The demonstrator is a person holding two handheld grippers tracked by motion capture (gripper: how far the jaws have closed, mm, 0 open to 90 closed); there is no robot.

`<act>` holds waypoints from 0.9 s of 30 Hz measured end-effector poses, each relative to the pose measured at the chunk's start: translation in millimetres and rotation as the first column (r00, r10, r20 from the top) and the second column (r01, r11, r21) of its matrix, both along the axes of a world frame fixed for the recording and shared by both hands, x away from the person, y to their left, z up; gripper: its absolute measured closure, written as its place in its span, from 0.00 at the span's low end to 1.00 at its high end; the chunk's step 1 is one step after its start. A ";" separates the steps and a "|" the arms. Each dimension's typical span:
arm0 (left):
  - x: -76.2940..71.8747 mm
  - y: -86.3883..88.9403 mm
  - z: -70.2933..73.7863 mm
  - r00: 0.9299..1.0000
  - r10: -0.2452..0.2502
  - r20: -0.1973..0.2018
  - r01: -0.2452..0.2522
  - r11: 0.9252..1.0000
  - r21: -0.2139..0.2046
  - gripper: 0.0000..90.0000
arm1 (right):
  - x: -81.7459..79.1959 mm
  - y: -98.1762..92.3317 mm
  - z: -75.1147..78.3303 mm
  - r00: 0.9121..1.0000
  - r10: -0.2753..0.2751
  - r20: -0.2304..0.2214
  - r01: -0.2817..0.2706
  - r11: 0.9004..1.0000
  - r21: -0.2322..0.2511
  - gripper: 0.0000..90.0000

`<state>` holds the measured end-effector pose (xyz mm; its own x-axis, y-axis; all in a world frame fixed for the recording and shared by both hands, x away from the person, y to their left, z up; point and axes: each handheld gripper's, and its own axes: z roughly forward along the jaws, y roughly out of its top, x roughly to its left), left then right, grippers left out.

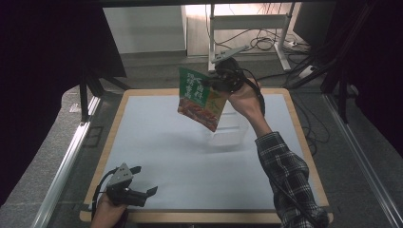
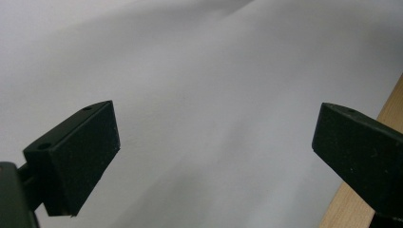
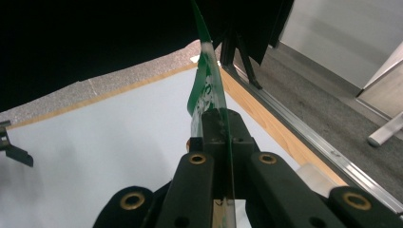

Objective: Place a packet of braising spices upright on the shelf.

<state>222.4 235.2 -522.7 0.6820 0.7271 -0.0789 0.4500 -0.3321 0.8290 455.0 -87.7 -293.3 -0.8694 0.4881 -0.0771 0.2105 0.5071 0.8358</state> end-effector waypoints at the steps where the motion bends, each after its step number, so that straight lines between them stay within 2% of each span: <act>1: 0.0 0.0 0.0 1.000 0.000 0.000 0.000 1.000 0.000 0.02 | 0.0 0.0 0.0 1.000 0.000 0.000 0.000 1.000 0.000 0.99; 15: 0.2 -0.2 -0.1 1.000 0.002 -0.004 -0.002 1.000 -0.002 0.02 | 0.6 -39.0 -13.4 0.999 -0.031 -0.043 0.030 0.999 -0.031 0.99; 27: 0.3 -0.5 -0.1 1.000 0.006 -0.009 -0.006 1.000 -0.001 0.02 | 0.7 -78.0 -23.2 0.991 -0.102 -0.081 0.098 0.994 -0.045 0.99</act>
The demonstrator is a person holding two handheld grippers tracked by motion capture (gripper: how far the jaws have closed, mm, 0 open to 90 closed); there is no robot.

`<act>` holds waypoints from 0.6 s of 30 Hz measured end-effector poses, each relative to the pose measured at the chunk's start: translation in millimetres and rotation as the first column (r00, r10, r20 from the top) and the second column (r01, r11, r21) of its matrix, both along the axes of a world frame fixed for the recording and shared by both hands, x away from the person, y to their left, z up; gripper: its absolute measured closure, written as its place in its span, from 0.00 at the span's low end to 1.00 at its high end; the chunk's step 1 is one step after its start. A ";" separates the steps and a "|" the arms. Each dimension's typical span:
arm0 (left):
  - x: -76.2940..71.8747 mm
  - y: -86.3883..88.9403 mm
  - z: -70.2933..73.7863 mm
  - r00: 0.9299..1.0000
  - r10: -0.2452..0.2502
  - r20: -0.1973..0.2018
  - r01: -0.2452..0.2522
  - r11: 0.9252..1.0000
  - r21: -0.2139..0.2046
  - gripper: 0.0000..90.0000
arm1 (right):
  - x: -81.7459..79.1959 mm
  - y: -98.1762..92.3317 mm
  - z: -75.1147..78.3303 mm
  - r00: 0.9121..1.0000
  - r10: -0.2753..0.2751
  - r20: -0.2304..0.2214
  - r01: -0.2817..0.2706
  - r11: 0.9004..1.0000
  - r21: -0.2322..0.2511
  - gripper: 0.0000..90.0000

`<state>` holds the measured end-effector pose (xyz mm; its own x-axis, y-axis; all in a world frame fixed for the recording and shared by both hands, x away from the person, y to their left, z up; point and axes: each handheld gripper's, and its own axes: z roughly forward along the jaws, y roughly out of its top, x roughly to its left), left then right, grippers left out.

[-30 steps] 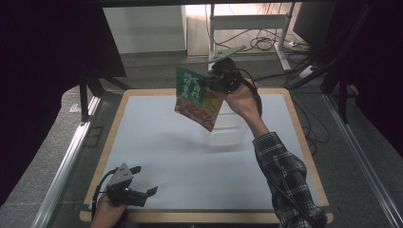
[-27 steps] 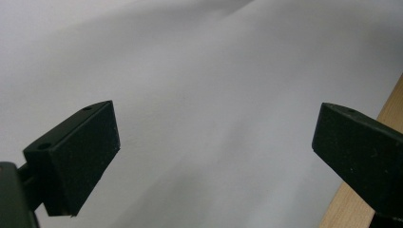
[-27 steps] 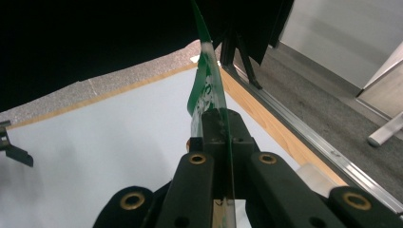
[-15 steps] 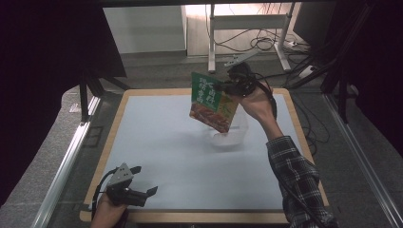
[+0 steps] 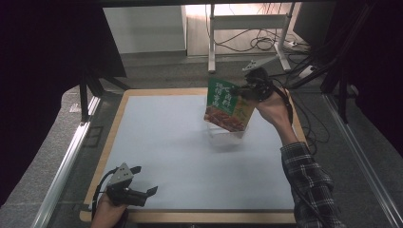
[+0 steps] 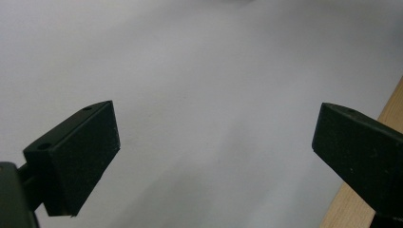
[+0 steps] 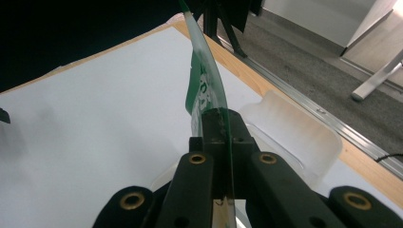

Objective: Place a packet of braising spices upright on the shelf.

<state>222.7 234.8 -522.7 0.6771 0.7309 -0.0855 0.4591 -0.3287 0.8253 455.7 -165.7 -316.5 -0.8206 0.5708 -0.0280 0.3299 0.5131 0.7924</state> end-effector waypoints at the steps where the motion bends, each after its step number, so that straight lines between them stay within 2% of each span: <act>1: 0.0 -0.1 0.0 1.000 0.000 0.000 0.000 1.000 0.000 0.02 | 0.4 -2.8 -0.7 1.000 -0.001 0.001 0.001 1.000 0.001 0.99; 6: 0.3 -0.1 -0.1 1.000 0.001 -0.002 -0.001 1.000 0.000 0.02 | 0.9 -7.9 -2.9 1.000 -0.027 -0.007 0.027 0.999 -0.032 0.99; 9: 0.1 -0.5 -0.1 1.000 0.001 -0.001 -0.001 1.000 0.000 0.02 | 2.6 -5.2 -8.9 0.999 -0.036 -0.008 0.036 0.997 -0.065 0.99; 11: 0.1 -0.6 -0.1 1.000 0.001 -0.001 -0.001 1.000 0.001 0.02 | 3.3 -4.6 -10.1 0.999 -0.038 -0.012 0.037 0.997 -0.065 0.99; 16: 0.1 -0.5 -0.1 1.000 0.001 -0.002 -0.001 1.000 0.000 0.02 | 7.6 2.4 -21.1 0.999 -0.039 -0.033 0.036 0.994 -0.106 0.99; 18: 0.1 -0.6 -0.1 1.000 0.001 -0.001 -0.001 1.000 0.001 0.02 | 8.6 6.6 -25.5 0.999 -0.039 -0.028 0.036 0.993 -0.114 0.99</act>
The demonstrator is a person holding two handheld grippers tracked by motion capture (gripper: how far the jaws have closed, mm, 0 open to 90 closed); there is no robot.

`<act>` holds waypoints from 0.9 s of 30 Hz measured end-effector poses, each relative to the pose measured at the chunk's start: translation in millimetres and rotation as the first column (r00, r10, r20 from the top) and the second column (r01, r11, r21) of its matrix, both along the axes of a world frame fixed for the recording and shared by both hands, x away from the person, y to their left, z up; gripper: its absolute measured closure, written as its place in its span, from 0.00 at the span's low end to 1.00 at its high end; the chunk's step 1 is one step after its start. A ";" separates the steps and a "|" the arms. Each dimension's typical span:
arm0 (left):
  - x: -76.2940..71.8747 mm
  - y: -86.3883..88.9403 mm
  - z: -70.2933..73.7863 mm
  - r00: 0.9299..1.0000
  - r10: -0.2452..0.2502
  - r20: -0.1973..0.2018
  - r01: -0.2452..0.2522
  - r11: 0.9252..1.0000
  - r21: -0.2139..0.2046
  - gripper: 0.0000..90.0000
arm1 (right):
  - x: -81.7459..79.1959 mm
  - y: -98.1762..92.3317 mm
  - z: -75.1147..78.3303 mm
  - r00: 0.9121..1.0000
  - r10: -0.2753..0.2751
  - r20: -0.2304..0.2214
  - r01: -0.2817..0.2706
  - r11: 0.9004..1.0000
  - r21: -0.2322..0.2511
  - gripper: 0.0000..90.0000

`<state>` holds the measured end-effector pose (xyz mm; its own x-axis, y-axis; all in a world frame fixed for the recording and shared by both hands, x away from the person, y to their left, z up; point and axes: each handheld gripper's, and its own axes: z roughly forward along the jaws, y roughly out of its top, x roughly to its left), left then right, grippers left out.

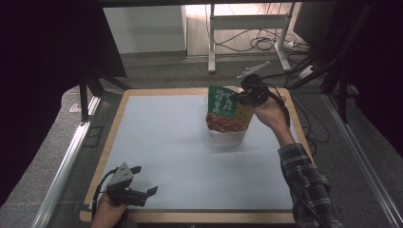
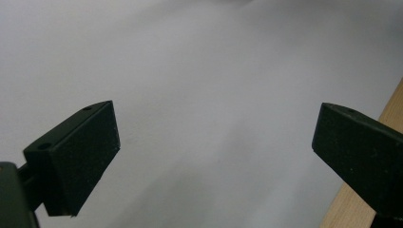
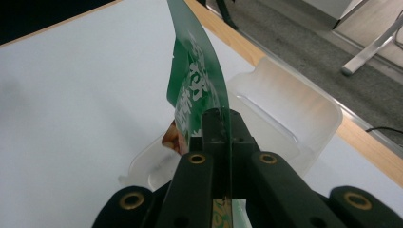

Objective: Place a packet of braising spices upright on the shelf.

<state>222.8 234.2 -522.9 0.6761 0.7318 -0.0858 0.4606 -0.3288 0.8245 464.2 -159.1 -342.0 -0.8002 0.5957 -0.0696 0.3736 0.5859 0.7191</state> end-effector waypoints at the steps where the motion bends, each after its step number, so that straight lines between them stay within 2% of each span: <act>1: 0.0 0.0 0.0 1.000 0.000 0.000 0.000 1.000 0.000 0.02 | 0.0 0.0 0.0 1.000 0.000 0.000 0.000 1.000 0.000 0.99; 6: 0.3 0.1 -0.1 1.000 0.000 -0.002 0.000 1.000 -0.001 0.02 | 5.0 6.2 -5.0 0.999 -0.035 0.000 0.035 0.999 0.003 0.99; 12: 0.0 -0.4 0.0 1.000 -0.001 -0.001 0.001 1.000 0.004 0.02 | 5.4 6.7 -11.3 1.000 -0.030 0.005 0.030 1.000 -0.004 0.95; 13: 0.1 -0.2 0.0 1.000 0.000 -0.001 0.000 1.000 0.003 0.02 | 5.6 7.1 -12.5 1.000 -0.020 0.005 0.020 1.000 -0.021 0.88; 15: 0.1 -0.1 0.0 1.000 0.000 -0.001 0.000 1.000 0.002 0.02 | 5.6 6.8 -12.3 1.000 -0.018 0.020 0.019 0.999 -0.026 0.81; 18: 0.2 0.2 -0.1 1.000 0.001 -0.002 -0.001 1.000 -0.001 0.02 | 5.7 3.7 -8.4 0.998 -0.017 0.054 0.017 1.000 0.011 0.74; 23: 0.1 0.0 -0.1 1.000 0.001 -0.001 -0.001 1.000 0.002 0.02 | 4.0 2.4 -3.5 0.997 -0.022 0.076 0.021 1.000 0.019 0.66; 25: 0.1 -0.1 0.0 1.000 0.001 -0.001 -0.001 1.000 0.004 0.02 | 2.0 2.1 -1.8 0.996 -0.023 0.085 0.020 0.999 0.025 0.56; 27: 0.1 -0.2 -0.1 1.000 0.001 -0.001 -0.001 1.000 0.003 0.02 | 1.9 0.6 -0.7 0.995 -0.025 0.099 0.023 0.999 0.028 0.51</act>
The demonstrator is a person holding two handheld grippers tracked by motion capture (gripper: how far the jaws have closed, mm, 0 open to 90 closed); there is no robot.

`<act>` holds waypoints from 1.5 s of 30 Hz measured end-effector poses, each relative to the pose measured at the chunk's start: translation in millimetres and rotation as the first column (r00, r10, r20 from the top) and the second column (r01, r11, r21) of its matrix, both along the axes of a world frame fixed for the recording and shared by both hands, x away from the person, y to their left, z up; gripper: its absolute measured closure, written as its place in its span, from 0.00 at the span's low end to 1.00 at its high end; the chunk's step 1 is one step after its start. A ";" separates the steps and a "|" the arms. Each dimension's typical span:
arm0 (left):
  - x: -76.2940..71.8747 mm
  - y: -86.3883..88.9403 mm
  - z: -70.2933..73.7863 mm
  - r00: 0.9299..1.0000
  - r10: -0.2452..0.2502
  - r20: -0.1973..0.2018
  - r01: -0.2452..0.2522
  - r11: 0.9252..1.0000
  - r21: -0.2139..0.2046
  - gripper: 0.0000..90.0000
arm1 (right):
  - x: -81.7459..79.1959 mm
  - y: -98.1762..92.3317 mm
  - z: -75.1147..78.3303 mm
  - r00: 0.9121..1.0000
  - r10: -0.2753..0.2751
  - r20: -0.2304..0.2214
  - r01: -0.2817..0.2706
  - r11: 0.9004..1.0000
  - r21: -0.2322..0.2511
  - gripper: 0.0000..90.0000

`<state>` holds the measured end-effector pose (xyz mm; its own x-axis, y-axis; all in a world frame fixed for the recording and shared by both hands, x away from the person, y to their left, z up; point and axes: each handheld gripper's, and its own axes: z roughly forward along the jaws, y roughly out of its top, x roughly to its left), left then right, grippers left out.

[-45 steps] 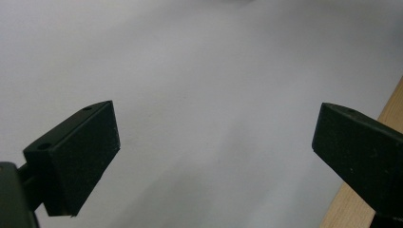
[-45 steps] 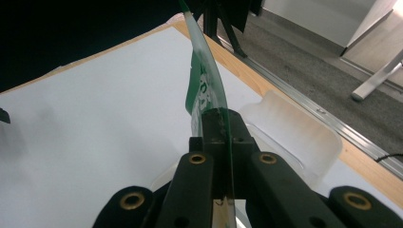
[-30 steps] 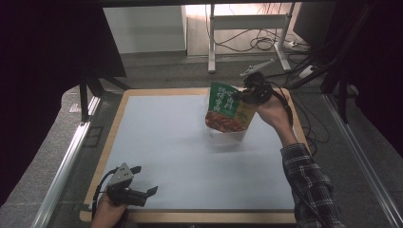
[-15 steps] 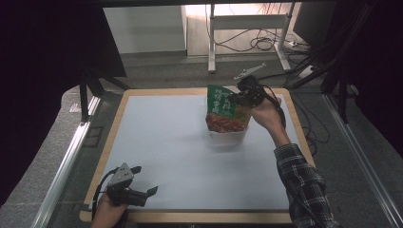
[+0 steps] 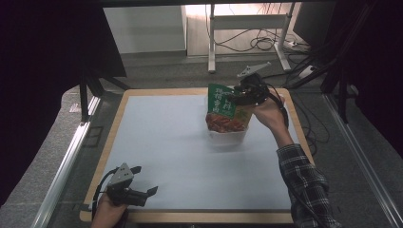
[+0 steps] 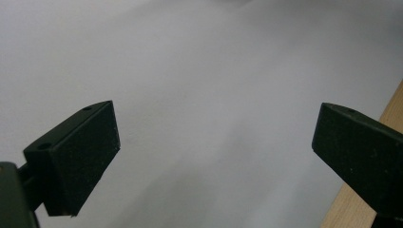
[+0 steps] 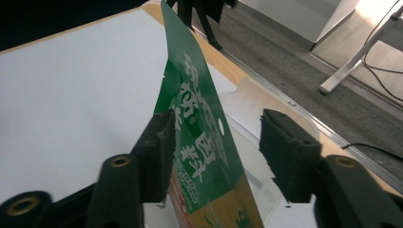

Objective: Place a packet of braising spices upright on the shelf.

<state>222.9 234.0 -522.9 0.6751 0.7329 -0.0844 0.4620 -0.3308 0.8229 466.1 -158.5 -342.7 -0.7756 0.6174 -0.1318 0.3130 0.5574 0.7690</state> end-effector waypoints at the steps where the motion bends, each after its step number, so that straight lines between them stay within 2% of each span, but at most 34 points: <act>1: 0.1 0.1 0.0 1.000 0.000 0.000 0.000 1.000 0.002 0.02 | -0.1 -0.7 0.6 1.000 -0.005 0.000 0.005 1.000 0.005 0.49; 6: 0.2 0.2 0.0 1.000 0.002 -0.002 -0.002 1.000 -0.001 0.02 | 0.2 -5.3 2.7 1.000 -0.019 0.002 0.019 1.000 0.017 0.39; 10: 0.2 0.2 0.0 1.000 0.004 -0.002 -0.004 1.000 -0.001 0.02 | -0.7 -7.6 4.2 1.000 -0.022 0.009 0.022 0.999 0.025 0.35; 14: 0.4 0.5 0.0 1.000 0.007 -0.004 -0.007 1.000 -0.003 0.02 | -2.2 -11.3 6.0 1.000 -0.024 0.015 0.024 0.999 0.035 0.25; 16: 0.4 0.5 0.0 1.000 0.008 -0.004 -0.008 1.000 -0.003 0.02 | -2.3 -12.0 6.2 1.000 -0.023 0.014 0.022 0.999 0.037 0.24; 23: 0.7 0.8 -0.1 1.000 0.015 -0.006 -0.015 1.000 -0.006 0.02 | -4.5 -21.0 10.2 1.000 -0.030 0.003 0.030 0.996 0.083 0.13; 34: 1.0 1.4 -0.1 1.000 0.024 -0.009 -0.024 1.000 -0.009 0.02 | -12.8 -28.8 14.6 0.999 -0.028 0.016 0.026 0.994 0.103 0.08; 37: 1.0 1.3 -0.1 1.000 0.025 -0.010 -0.025 1.000 -0.008 0.02 | -15.5 -31.5 14.3 0.999 -0.035 0.008 0.034 0.994 0.100 0.05; 45: 1.2 1.5 -0.2 0.999 0.031 -0.012 -0.031 0.999 -0.012 0.01 | -23.4 -43.2 9.3 0.998 -0.065 0.024 0.062 0.993 0.104 0.00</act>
